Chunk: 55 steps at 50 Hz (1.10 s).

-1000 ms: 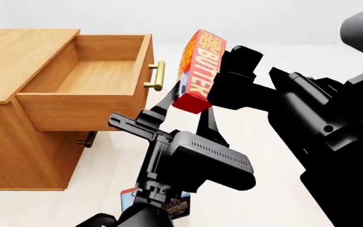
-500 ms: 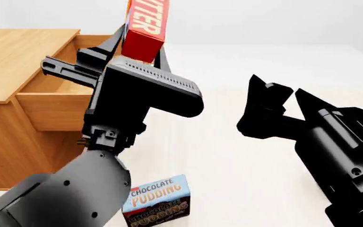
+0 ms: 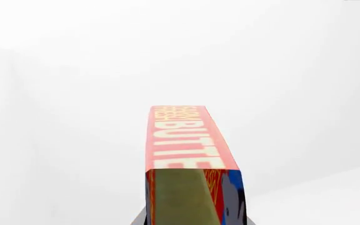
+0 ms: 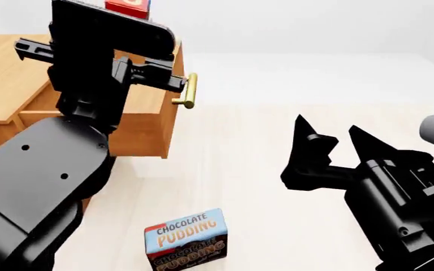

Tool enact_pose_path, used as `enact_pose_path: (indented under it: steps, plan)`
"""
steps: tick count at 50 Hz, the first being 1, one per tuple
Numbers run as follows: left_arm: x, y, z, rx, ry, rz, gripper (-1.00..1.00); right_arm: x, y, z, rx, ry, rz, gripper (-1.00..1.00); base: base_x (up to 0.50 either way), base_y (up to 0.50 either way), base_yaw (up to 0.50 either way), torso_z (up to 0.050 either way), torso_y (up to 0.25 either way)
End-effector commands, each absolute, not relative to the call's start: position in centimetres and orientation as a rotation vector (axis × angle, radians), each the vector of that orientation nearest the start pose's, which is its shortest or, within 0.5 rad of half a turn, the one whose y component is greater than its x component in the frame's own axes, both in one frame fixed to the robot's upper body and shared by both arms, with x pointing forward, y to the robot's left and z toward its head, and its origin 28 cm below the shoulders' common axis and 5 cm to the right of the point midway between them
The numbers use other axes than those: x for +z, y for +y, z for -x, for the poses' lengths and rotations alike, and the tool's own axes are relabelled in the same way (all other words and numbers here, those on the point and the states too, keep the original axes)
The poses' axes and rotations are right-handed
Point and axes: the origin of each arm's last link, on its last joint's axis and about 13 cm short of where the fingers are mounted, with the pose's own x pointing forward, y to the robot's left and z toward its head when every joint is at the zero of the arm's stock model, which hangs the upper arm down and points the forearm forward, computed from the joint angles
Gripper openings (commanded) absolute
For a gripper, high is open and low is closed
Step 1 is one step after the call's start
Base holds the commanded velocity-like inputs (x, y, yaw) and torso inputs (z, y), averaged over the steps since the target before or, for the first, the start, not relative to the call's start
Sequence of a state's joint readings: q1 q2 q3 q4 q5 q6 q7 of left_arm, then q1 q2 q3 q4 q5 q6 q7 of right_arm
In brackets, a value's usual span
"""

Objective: Put the butter at the back in the top drawer of the cabinet and close it.

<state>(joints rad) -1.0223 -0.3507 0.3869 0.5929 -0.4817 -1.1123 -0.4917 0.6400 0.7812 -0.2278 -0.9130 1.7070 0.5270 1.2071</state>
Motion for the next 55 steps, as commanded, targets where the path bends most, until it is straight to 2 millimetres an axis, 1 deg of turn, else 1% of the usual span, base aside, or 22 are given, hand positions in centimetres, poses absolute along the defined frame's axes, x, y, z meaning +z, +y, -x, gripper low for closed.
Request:
enact_pose_path:
  steps: [1,8,18,28,38,45,55]
  plan:
    - [30.1,20.0,-28.5,0.033,-0.358,-0.171,-1.00,24.3,-9.9,-15.4,0.151,0.006,-0.285,1.00,0.00,0.00,0.00,0.000,0.000]
    - [30.4,20.2,-29.4,0.026,-0.323,-0.083,-1.00,23.8,-9.6,-15.4,0.162,0.009,-0.276,1.00,0.00,0.00,0.00,0.000,0.001]
    - [30.4,20.4,-30.8,0.042,-0.266,-0.025,-1.00,23.5,-9.2,-15.2,0.180,0.010,-0.265,1.00,0.00,0.00,0.00,0.001,0.002]
    - [30.0,20.4,-31.8,0.062,-0.229,-0.047,-1.00,23.4,-9.1,-15.1,0.190,0.012,-0.259,1.00,0.00,0.00,0.00,0.000,0.001]
    - [29.9,20.6,-32.9,0.106,-0.209,-0.103,-1.00,23.3,-9.2,-15.0,0.194,0.013,-0.257,1.00,0.00,0.00,0.00,0.001,0.002]
    - [29.6,20.7,-33.4,0.121,-0.199,-0.126,-1.00,23.2,-9.2,-15.0,0.196,0.015,-0.256,1.00,0.00,0.00,0.00,0.000,0.001]
    - [29.3,20.6,-33.6,0.116,-0.184,-0.125,-1.00,23.4,-9.2,-15.0,0.197,0.014,-0.252,1.00,0.00,0.00,0.00,0.000,0.001]
